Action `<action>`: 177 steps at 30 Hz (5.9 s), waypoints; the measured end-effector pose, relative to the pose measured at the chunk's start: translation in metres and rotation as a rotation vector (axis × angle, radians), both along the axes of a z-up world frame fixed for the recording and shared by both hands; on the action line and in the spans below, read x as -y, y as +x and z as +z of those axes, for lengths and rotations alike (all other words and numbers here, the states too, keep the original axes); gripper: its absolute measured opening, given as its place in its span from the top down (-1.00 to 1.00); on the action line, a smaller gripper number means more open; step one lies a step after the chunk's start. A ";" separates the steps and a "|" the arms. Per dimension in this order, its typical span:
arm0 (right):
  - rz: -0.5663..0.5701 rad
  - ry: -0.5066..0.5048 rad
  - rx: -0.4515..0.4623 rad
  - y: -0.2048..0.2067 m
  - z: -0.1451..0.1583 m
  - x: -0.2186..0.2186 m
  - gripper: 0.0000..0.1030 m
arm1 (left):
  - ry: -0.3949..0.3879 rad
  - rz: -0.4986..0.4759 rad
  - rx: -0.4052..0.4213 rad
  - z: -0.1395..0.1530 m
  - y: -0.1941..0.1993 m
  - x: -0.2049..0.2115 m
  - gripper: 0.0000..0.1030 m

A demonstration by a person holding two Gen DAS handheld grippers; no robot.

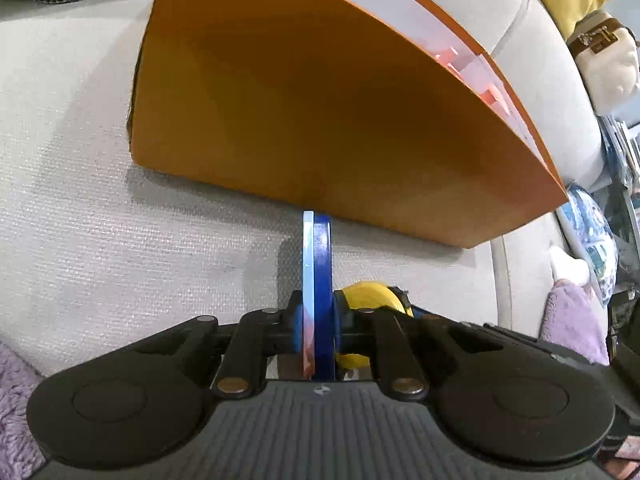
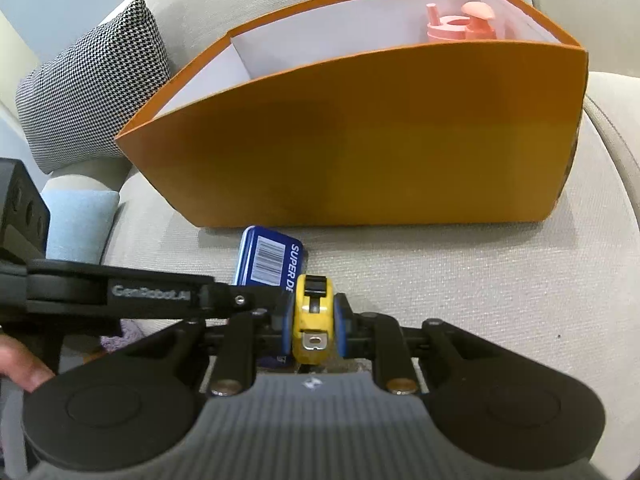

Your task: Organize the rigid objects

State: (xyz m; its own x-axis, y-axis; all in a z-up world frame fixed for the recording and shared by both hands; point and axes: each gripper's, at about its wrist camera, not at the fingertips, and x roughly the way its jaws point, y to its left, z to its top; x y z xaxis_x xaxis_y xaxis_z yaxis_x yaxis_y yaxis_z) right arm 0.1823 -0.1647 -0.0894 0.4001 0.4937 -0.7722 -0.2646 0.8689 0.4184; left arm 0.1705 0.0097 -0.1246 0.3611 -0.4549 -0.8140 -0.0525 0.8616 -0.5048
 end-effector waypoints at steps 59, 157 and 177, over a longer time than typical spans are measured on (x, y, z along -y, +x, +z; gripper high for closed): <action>-0.103 -0.010 0.225 0.129 0.079 0.053 0.60 | -0.063 -0.111 -0.490 -0.012 0.186 0.039 0.70; -0.049 -0.066 0.295 0.051 0.188 0.002 -0.37 | 0.487 0.023 0.663 0.219 0.013 -0.005 -0.94; -0.224 -0.072 0.518 -0.045 0.187 0.018 -0.92 | 0.587 0.197 0.685 0.200 -0.074 0.019 -1.00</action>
State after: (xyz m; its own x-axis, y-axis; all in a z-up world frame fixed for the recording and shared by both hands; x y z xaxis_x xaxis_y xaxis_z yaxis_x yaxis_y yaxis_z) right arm 0.1368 -0.1830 0.0977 0.8243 0.3064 -0.4760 -0.2252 0.9490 0.2208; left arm 0.0964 -0.0090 0.0753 0.8760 0.0842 -0.4749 -0.0769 0.9964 0.0349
